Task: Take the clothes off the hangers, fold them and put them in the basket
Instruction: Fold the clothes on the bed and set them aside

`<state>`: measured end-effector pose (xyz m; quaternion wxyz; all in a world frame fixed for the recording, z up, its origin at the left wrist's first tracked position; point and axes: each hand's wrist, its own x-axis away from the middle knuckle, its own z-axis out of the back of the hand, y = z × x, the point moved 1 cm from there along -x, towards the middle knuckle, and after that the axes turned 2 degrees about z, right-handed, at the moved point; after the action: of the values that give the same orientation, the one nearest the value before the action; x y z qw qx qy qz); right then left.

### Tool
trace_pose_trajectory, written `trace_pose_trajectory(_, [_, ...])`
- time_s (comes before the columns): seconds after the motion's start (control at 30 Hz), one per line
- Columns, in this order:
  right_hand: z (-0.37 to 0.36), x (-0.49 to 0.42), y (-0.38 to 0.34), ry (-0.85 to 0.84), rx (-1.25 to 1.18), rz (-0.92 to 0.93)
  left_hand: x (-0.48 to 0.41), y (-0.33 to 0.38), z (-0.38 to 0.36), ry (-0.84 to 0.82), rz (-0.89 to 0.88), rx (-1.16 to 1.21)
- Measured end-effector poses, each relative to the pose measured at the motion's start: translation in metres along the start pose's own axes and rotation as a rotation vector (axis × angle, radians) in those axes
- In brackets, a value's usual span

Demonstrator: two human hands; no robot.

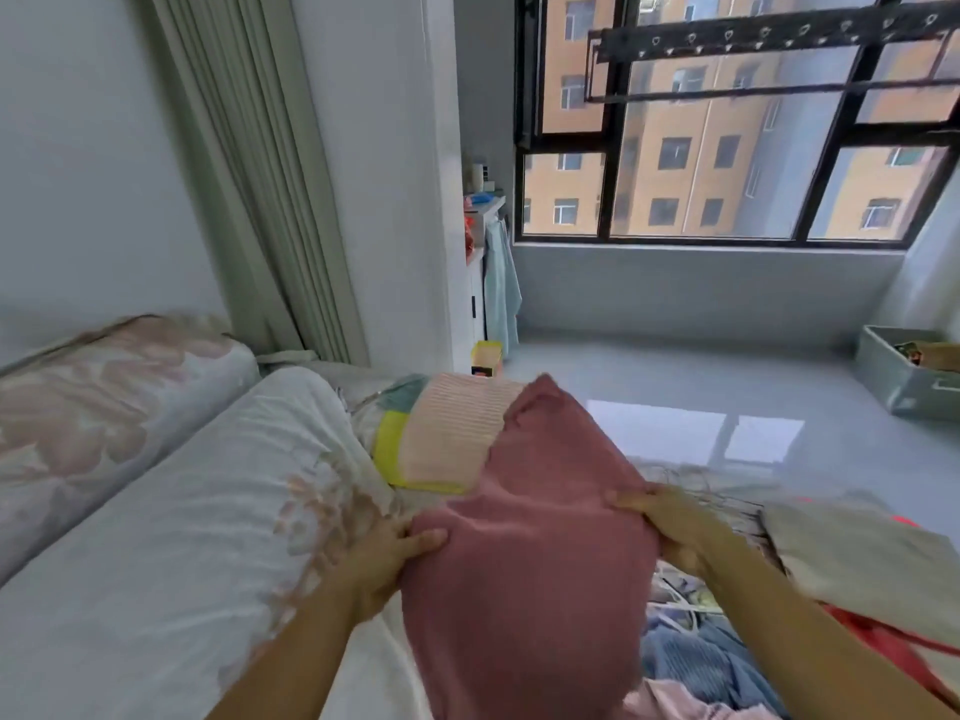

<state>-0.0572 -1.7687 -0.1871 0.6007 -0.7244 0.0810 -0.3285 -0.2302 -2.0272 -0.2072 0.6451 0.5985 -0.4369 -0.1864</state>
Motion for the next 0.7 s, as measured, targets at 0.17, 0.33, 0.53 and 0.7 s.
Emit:
trace_pose_trajectory(0.17, [0.006, -0.024, -0.006, 0.009, -0.088, -0.018, -0.031, 0.011, 0.003, -0.041, 0.028, 0.114])
trace_pose_trajectory(0.33, [0.008, -0.031, 0.042, 0.021, 0.035, -0.202, -0.041, -0.013, 0.01, 0.058, 0.163, 0.035])
trace_pose_trajectory(0.53, [-0.016, -0.069, 0.004, 0.092, 0.043, -0.043, -0.064, 0.029, 0.017, 0.127, 0.073, 0.198])
trace_pose_trajectory(0.7, [-0.016, -0.064, 0.03, 0.138, 0.196, -0.144, -0.057, 0.005, 0.018, 0.274, 0.169, -0.044])
